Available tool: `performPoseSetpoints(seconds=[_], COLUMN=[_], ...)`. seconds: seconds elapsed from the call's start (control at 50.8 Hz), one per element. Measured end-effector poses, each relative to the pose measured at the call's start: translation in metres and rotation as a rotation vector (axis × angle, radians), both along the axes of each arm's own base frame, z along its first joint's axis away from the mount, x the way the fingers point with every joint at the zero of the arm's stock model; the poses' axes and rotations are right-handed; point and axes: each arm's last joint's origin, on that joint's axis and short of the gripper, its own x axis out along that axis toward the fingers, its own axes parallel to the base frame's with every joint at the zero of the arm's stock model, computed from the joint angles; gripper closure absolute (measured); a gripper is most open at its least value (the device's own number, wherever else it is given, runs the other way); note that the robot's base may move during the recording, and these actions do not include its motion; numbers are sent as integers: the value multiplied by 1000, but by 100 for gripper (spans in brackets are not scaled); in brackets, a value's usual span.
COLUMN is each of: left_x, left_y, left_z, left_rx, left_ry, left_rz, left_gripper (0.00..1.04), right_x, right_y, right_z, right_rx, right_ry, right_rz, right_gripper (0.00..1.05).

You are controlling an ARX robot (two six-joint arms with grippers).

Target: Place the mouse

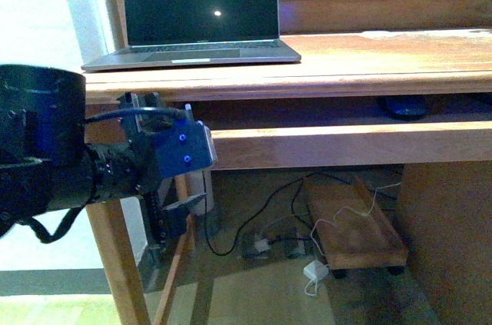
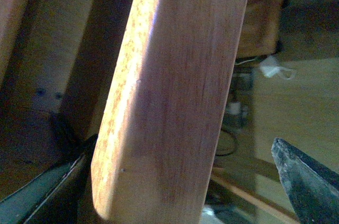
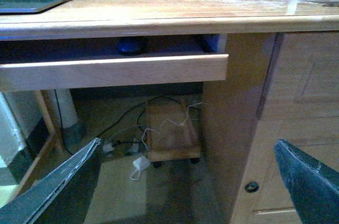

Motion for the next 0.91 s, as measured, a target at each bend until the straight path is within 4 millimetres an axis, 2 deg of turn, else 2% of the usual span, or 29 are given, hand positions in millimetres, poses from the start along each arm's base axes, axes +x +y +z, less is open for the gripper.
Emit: performPoseSetpoints(seconds=[0.098,0.118,0.197,0.256,0.413,0.571,0.708,0.905], left_x=[-26,-52,-74,-101,-132,-144,-145,-150], left_y=[-1,-2,-8,-13,-23,-26,-21,0], left_z=[7,11,12,13,21,35,50,79], left_rx=[-69,-144,-199,-274,-416,-574,-755,-952], left_ry=[150,247,326,431,586,687,753,639], left_rz=[-14,-35,-54,-75,-74,27,212,448], left_gripper=[8,8,8,8,8,8,8,8], right_x=[0,0,0,0,0,0,0,0], right_y=[0,0,0,0,0,0,0,0], right_z=[0,0,0,0,0,0,0,0], right_rx=[0,0,0,0,0,0,0,0], right_ry=[0,0,0,0,0,0,0,0], right_rz=[0,0,0,0,0,0,0,0], right_gripper=[7,7,7,7,7,7,7,7])
